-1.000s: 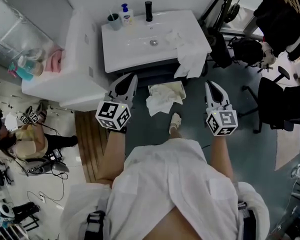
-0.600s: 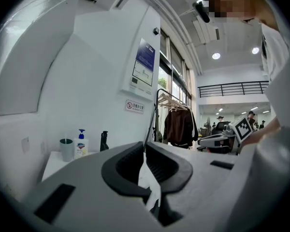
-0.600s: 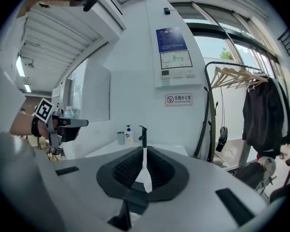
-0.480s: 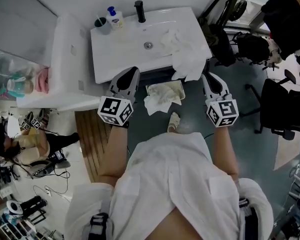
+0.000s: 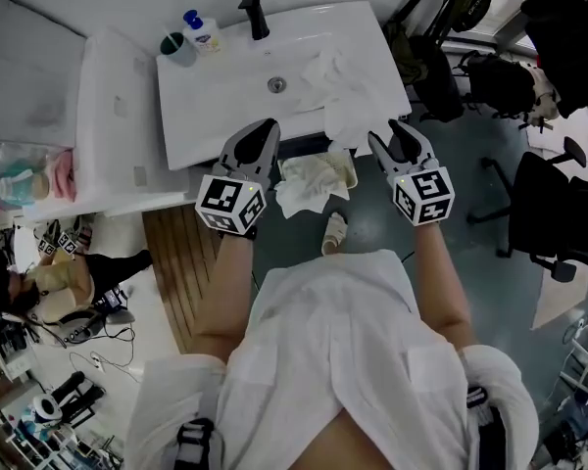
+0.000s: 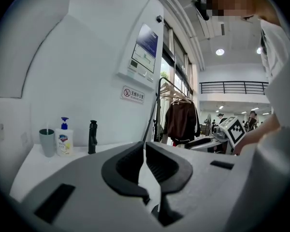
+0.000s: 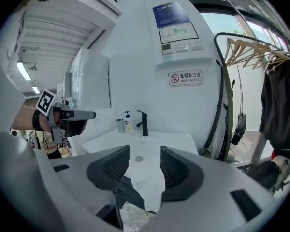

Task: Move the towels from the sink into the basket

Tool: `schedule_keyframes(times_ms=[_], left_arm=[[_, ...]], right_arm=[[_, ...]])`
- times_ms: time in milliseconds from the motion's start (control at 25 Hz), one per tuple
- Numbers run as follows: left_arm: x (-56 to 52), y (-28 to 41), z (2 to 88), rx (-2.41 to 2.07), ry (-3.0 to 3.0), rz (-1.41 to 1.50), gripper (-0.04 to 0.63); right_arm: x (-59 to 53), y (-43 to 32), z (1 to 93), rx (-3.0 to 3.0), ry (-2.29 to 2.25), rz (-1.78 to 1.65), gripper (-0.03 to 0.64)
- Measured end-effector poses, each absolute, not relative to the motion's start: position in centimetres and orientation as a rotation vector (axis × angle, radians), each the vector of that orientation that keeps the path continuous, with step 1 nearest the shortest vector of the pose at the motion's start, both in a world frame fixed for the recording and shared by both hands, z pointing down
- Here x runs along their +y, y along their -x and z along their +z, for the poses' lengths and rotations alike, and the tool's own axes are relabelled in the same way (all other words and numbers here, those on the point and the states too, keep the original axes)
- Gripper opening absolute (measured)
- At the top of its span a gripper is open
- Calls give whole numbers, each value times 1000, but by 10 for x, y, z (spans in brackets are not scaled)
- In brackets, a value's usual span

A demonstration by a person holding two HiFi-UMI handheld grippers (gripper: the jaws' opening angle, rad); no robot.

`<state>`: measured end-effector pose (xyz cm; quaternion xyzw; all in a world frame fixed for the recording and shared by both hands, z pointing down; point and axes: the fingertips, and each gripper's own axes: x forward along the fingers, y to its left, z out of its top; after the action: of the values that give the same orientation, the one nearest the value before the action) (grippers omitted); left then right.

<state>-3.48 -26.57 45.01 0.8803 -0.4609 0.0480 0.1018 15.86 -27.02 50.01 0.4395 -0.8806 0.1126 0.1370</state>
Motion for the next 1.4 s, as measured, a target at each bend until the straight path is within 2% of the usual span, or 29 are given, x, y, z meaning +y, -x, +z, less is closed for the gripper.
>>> schedule_keyframes(times_ms=[280, 680, 1400], left_arm=[[-289, 2, 476, -1307, -2598, 201, 23], [-318, -25, 509, -1255, -2579, 260, 23], [-345, -31, 540, -1270, -2506, 294, 23]], right_arm=[[-300, -159, 550, -2493, -1150, 419, 286], [-339, -157, 614, -2368, -1059, 522, 349], [-366, -149, 683, -2167, -959, 559, 364]])
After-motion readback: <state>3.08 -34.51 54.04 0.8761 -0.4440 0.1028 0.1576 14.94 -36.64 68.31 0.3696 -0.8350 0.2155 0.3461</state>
